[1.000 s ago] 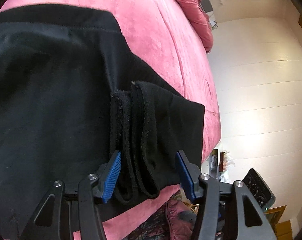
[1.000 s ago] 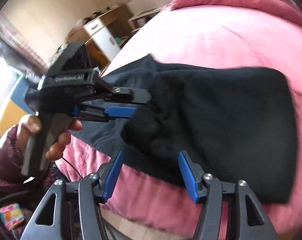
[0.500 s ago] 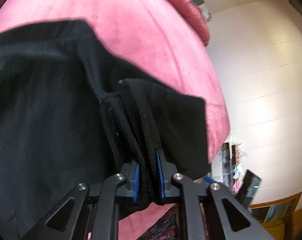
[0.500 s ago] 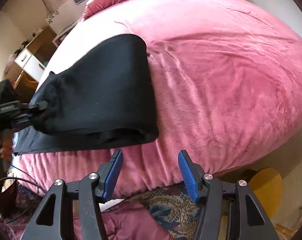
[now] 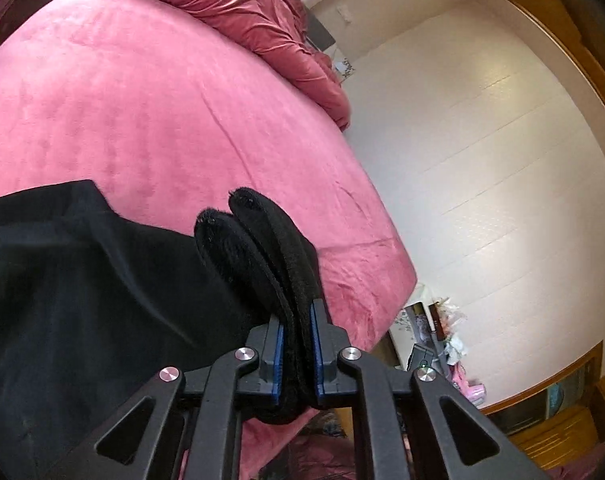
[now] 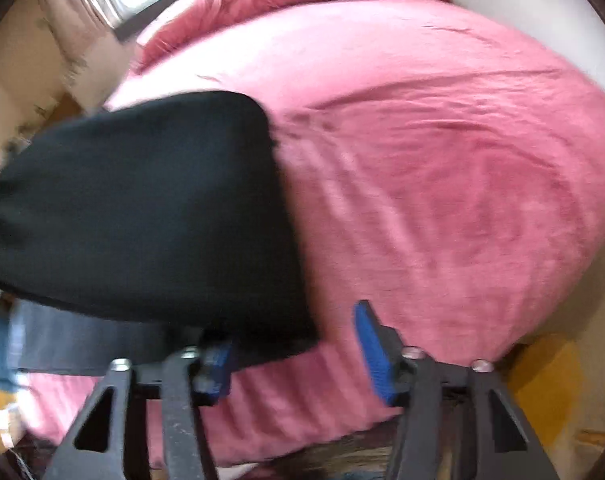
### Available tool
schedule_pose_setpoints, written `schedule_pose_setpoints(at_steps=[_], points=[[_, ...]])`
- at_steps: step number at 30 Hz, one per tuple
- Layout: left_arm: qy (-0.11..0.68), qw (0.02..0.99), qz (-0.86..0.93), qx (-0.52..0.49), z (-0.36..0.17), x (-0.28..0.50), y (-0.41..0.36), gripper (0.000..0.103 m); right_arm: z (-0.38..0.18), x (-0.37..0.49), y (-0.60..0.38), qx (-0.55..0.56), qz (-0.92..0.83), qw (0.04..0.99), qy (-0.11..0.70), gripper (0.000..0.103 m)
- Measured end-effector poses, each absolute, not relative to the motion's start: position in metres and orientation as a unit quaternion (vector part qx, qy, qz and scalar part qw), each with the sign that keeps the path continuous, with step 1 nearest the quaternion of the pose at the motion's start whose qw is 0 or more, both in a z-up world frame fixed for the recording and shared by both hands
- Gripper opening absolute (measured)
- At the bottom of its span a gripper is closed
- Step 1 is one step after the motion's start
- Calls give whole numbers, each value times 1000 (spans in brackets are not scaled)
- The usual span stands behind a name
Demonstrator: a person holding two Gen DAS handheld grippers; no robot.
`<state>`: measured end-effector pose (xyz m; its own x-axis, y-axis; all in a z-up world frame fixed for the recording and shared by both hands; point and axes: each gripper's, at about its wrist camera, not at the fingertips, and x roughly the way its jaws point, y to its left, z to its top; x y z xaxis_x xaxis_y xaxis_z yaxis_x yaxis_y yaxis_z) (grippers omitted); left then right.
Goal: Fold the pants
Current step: 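Grasp the folded pants edge with the left gripper while the right gripper releases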
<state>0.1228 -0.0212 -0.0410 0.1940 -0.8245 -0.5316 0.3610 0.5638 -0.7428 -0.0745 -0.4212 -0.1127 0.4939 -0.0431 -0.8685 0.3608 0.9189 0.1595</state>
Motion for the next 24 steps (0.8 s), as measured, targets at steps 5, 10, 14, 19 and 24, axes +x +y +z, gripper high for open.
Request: schedule_pose_setpoints(at_steps=[5, 10, 14, 19, 24], points=[[543, 735, -345, -215, -91, 123, -2, 10, -125, -68, -413, 117, -132, 840, 514, 51], [586, 719, -307, -215, -142, 110, 17, 11, -133, -67, -408, 119, -118, 837, 521, 52], [583, 723, -304, -213, -148, 107, 12, 11, -132, -66, -406, 109, -110, 835, 528, 53], [572, 745, -301, -165, -140, 98, 1, 12, -117, -77, -399, 48, -68, 824, 561, 54], [551, 777, -284, -112, -132, 86, -18, 16, -79, -84, -400, 51, -19, 845, 531, 54]])
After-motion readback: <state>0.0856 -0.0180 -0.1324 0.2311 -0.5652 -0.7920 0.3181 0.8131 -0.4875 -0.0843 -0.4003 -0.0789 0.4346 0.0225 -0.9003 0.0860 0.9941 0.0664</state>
